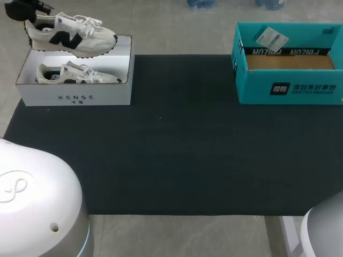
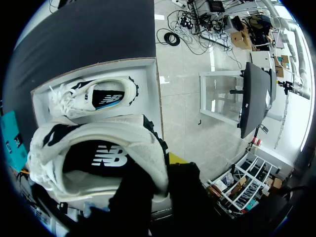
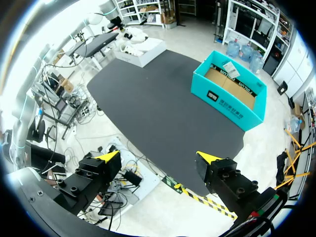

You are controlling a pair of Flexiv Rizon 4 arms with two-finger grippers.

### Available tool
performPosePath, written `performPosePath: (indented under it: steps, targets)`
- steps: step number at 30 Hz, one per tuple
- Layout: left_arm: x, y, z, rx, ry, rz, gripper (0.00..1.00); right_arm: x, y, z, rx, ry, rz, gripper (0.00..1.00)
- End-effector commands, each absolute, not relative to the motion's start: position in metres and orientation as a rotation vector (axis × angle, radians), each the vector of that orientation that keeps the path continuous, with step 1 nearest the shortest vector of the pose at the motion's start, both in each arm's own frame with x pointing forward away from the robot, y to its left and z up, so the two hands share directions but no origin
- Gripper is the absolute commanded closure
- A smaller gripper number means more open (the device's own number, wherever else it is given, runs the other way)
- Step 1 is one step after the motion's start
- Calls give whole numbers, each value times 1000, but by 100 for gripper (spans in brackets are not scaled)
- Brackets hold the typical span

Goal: Take the shoe out of the shoebox, open the shoe tongue, remove and reinsert the insole, then place the shoe into the shoebox

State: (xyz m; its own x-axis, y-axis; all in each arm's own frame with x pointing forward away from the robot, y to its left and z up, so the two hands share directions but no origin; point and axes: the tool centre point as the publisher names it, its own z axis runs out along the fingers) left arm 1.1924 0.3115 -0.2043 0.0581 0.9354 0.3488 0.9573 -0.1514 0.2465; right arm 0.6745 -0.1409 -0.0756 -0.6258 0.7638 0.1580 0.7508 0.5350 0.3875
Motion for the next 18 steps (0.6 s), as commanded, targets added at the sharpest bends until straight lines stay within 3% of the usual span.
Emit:
performPosePath:
  steps: [1, 18]
  targets:
    - [1217, 310, -213, -2210, -2011, -612, 100, 678, -141, -74, 1347, 2732, 658, 0]
    - [1233, 305, -254, -2208, -1974, -552, 100, 678, -141, -74, 1347, 2732, 658, 0]
